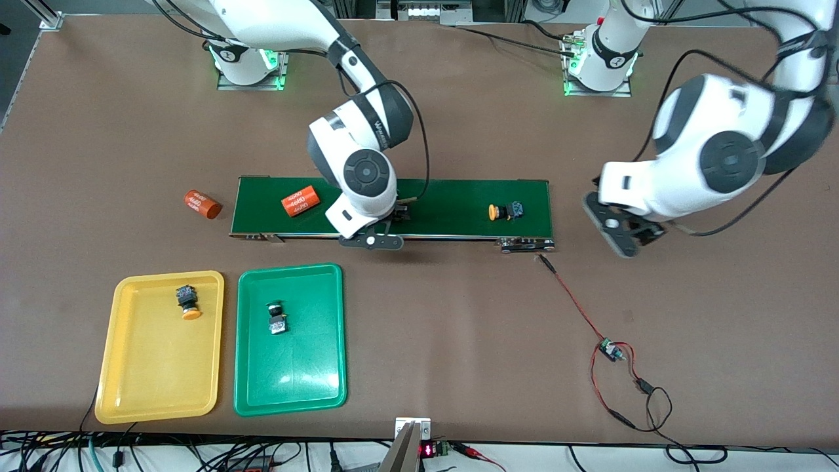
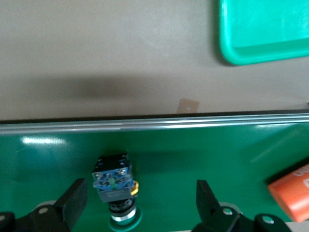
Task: Sort buttons by color to trays
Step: 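Grasp the green switch on the belt while the left gripper withdraws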
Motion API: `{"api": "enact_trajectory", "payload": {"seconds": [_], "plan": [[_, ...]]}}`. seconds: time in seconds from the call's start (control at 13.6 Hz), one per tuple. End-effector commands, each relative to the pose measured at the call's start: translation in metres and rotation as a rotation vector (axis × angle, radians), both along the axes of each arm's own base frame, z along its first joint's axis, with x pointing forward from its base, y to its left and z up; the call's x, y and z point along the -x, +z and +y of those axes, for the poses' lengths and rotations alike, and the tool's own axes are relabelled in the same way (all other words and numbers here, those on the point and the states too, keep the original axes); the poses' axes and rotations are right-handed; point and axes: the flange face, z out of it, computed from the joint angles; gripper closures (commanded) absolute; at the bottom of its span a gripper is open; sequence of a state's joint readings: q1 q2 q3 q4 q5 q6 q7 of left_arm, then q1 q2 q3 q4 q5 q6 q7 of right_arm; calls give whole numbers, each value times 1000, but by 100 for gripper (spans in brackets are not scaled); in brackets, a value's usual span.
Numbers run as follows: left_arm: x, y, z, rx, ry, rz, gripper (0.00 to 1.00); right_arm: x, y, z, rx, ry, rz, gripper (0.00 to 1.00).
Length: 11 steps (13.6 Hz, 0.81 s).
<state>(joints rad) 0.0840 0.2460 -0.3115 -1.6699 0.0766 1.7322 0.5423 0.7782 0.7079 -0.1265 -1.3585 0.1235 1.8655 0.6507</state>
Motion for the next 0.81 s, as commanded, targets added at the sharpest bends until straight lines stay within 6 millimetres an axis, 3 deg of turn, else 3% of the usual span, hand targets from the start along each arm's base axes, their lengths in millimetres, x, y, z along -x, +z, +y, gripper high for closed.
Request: {"api": "enact_trajectory", "payload": {"seconds": [0.0, 0.15, 0.37, 0.52, 0.59, 0.74], "plan": [[9, 47, 32, -21, 345, -70, 0, 8, -12, -1, 3, -2, 15, 0], [17, 74, 49, -49, 520, -125, 0, 11, -25, -6, 10, -4, 18, 0], [34, 125, 80, -37, 620, -216, 0, 17, -53, -13, 7, -10, 4, 2], [47, 144, 88, -84, 696, -269, 0, 17, -56, -14, 5, -11, 0, 21], [51, 132, 88, -101, 700, -252, 0, 20, -54, -10, 1, -16, -2, 57], [55, 134, 90, -90, 700, -254, 0, 17, -48, -10, -6, -24, -8, 77]]}}
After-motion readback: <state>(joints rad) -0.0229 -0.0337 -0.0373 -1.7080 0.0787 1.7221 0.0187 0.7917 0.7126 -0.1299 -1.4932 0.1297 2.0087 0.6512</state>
